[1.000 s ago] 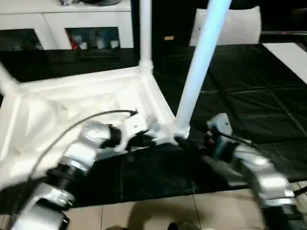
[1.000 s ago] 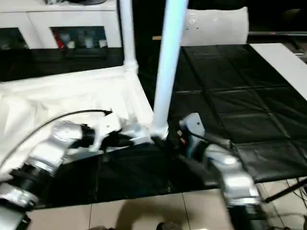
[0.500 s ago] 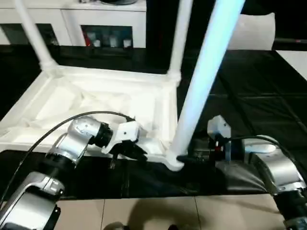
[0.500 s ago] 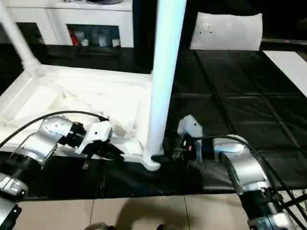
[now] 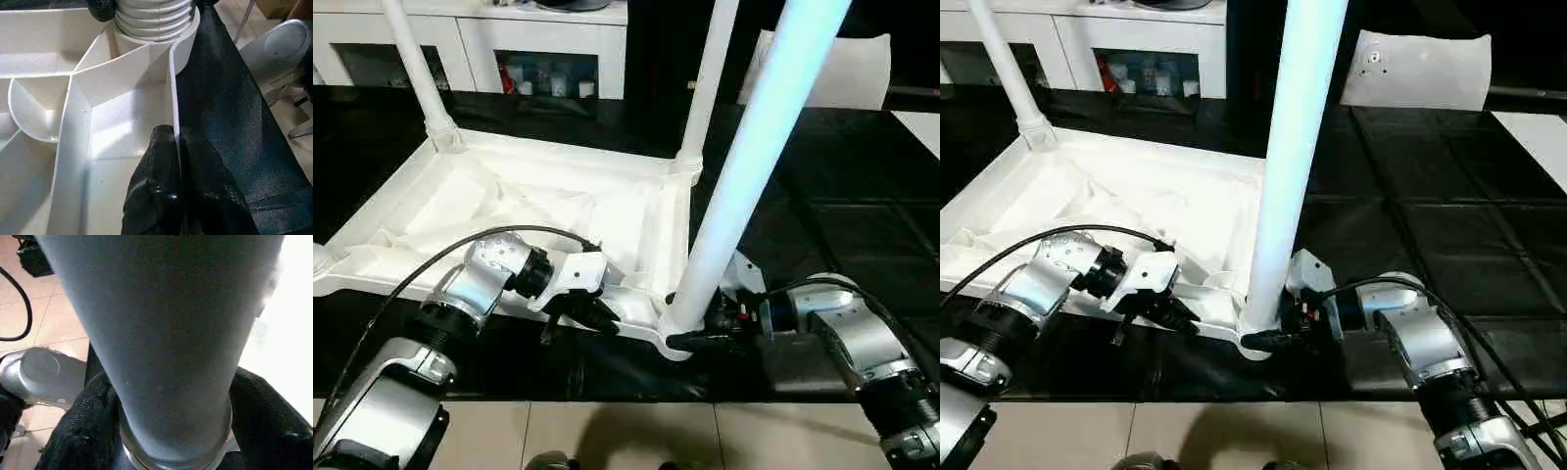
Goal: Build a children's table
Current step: Rotate leg to tighten
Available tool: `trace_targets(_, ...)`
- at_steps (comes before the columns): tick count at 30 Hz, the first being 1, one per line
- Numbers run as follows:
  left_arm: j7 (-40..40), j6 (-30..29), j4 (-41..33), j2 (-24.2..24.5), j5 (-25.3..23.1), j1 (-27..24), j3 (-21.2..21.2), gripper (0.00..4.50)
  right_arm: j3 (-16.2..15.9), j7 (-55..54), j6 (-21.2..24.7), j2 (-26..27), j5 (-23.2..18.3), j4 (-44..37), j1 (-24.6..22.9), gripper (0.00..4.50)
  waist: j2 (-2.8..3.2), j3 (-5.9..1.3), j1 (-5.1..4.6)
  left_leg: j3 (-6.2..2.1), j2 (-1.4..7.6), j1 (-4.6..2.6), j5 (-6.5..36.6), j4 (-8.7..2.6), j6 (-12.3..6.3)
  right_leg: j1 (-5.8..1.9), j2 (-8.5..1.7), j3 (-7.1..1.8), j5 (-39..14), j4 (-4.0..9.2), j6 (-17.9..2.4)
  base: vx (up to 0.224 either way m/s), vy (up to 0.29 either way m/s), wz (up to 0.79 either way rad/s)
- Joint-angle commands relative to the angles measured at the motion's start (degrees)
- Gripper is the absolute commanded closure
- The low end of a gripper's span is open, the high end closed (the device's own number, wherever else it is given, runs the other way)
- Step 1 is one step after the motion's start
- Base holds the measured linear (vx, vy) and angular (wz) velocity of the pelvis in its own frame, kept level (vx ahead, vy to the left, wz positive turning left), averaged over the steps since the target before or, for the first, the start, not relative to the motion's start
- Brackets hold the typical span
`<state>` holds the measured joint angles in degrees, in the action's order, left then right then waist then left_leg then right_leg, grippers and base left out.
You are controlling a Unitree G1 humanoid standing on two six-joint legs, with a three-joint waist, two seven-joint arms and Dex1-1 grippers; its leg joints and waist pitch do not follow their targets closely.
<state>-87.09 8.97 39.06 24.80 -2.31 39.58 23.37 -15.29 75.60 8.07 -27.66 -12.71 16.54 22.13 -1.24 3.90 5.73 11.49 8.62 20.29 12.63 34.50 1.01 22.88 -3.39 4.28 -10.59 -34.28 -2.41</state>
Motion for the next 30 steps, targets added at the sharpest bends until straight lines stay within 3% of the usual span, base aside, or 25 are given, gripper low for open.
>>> trace_targets(1, -3.3, 1.7, 0.5, -0.7, -2.1, 0.3, 3.6, 4.5, -0.4, 0.6, -0.8, 0.0, 0.3, 0.3, 0.8, 1.75, -0.38, -3.8, -0.28, -2.13, 5.63, -0.56, 3.1, -3.81, -4.87, -3.08, -6.61, -3.78, -7.9, 3.17, -13.1, 0.0, 0.0, 0.0)
trace_targets(5, -2.4, 1.2, 0.9, -0.7, -2.0, 0.1, 3.0, 4.5, 0.1, 0.3, 0.0, 0.6, -0.4, 0.1, 0.3, 1.78, -0.43, -3.73, -0.28, -2.13, 5.62, -0.57, 3.4, -3.85, -4.64, -3.04, -6.56, -3.77, -8.9, 3.26, -12.8, 0.0, 0.0, 0.0)
trace_targets(7, -0.1, -2.2, -0.5, -1.2, -0.2, -1.0, 0.8, 4.5, 1.7, -2.9, 3.8, 2.1, -2.5, -2.5, -1.5, 1.8, -0.19, -3.7, -0.34, -2.14, 5.65, -0.56, 3.3, -3.9, -4.46, -3.06, -6.5, -3.82, -8.8, 3.25, -12.7, 0.0, 0.0, 0.0)
trace_targets(11, 4.4, -5.7, -2.6, -2.0, 1.0, -2.3, -1.4, 4.5, 4.0, -9.6, 6.6, 5.3, -4.1, -5.3, -4.2, 1.81, -0.1, -3.42, -0.57, -2.24, 5.75, -0.65, 5.4, -4.19, -3.22, -2.91, -6.6, -3.9, -11.8, 3.76, -12.2, 0.0, 0.0, 0.0)
trace_targets(12, 4.4, -5.7, -2.6, -2.0, 1.0, -2.3, -1.4, 4.5, 4.0, -9.6, 6.6, 5.3, -4.1, -5.3, -4.2, 1.81, -0.18, -3.17, -0.85, -2.35, 5.55, -0.67, 7.4, -4.28, -2.53, -2.81, -6.65, -3.86, -15.2, 4.21, -11.6, 0.0, 0.0, 0.0)
trace_targets(13, 8.1, -8.7, -4.5, -3.0, 1.6, -3.4, -2.8, 4.5, 5.2, -15.6, 7.6, 8.2, -3.9, -7.0, -6.3, 1.81, 0.19, -3.05, -1.07, -2.52, 5.55, -0.73, 8.3, -4.44, -1.55, -2.9, -6.84, -4.0, -18.2, 4.56, -10.5, 0.0, 0.0, 0.0)
trace_targets(14, 11.3, -11.3, -6.5, -4.3, 2.3, -4.6, -4.0, 4.5, 5.9, -20.3, 7.9, 10.8, -3.3, -8.0, -7.8, 1.81, 0.13, -2.79, -1.45, -2.58, 5.48, -0.82, 10.1, -4.6, -0.96, -2.51, -6.76, -3.96, -21.5, 5.13, -9.7, 0.0, 0.0, 0.0)
trace_targets(16, 14.8, -14.3, -9.0, -5.9, 3.0, -6.0, -5.2, 4.5, 6.6, -25.7, 8.3, 13.9, -2.5, -9.0, -9.4, 1.81, 0.05, -2.81, -1.62, -2.83, 5.52, -0.94, 10.9, -4.82, -0.07, -2.45, -6.75, -3.93, -23.2, 5.25, -9.1, 0.0, 0.0, 0.0)
trace_targets(17, 17.0, -15.7, -10.5, -7.0, 2.8, -6.8, -5.6, 4.5, 7.0, -28.8, 8.7, 15.7, -1.8, -9.0, -9.9, 1.81, 0.0, -2.64, -2.49, -2.97, 5.22, -0.6, 11.3, -4.99, 0.02, -2.57, -6.57, -3.84, -24.9, 5.48, -8.1, 0.0, 0.0, 0.0)
trace_targets(19, 21.7, -19.2, -13.7, -9.6, 2.4, -8.6, -6.3, 4.5, 7.7, -35.8, 9.5, 20.0, 0.1, -8.9, -10.7, 1.81, 0.28, -2.59, -3.33, -3.13, 5.55, -0.6, 12.0, -5.06, 0.58, -2.4, -6.72, -3.94, -24.3, 5.38, -8.8, 0.0, 0.0, 0.0)
trace_targets(20, 23.6, -20.9, -15.0, -10.8, 2.3, -9.2, -6.5, 4.5, 8.0, -38.9, 9.3, 21.7, 1.1, -8.5, -10.6, 1.81, 0.14, -2.57, -4.05, -3.11, 5.43, -0.58, 12.3, -5.08, 0.54, -2.3, -6.56, -3.93, -24.3, 5.45, -8.8, 0.0, 0.0, 0.0)
trace_targets(23, 32.0, -25.9, -17.3, -14.8, -0.3, -9.7, -6.9, 4.5, 9.4, -48.7, 10.5, 27.7, 3.1, -6.7, -9.5, 1.81, 0.23, -2.37, -4.79, -2.94, 5.1, -0.54, 12.1, -4.97, -0.39, -2.01, -6.37, -4.13, -24.4, 5.75, -8.6, 0.0, 0.0, 0.0)
trace_targets(27, 39.7, -30.6, -18.6, -19.5, -2.3, -8.9, -7.3, 4.5, 10.3, -57.4, 11.5, 32.8, 4.8, -4.3, -6.7, 1.81, 0.32, -2.4, -5.45, -2.94, 4.97, -0.4, 11.2, -4.94, -0.88, -2.11, -6.2, -4.13, -22.9, 5.73, -8.8, 0.0, 0.0, 0.0)
trace_targets(28, 41.7, -30.4, -17.4, -20.4, -3.5, -7.7, -7.2, 4.5, 10.1, -56.9, 10.2, 33.6, 5.2, -3.5, -5.7, 1.81, 0.07, -2.51, -5.52, -2.9, 4.83, -0.32, 10.7, -4.81, -1.59, -2.27, -6.24, -4.13, -22.1, 5.7, -8.8, 0.0, 0.0, 0.0)
trace_targets(30, 42.4, -29.9, -16.5, -20.6, -4.0, -6.9, -7.1, 4.5, 9.9, -56.4, 9.5, 33.7, 5.2, -3.5, -5.4, 1.25, 0.19, -2.53, -5.44, -2.87, 4.77, -0.26, 10.3, -4.76, -1.88, -2.31, -6.22, -4.14, -21.6, 5.65, -8.7, 0.0, 0.0, 0.0)
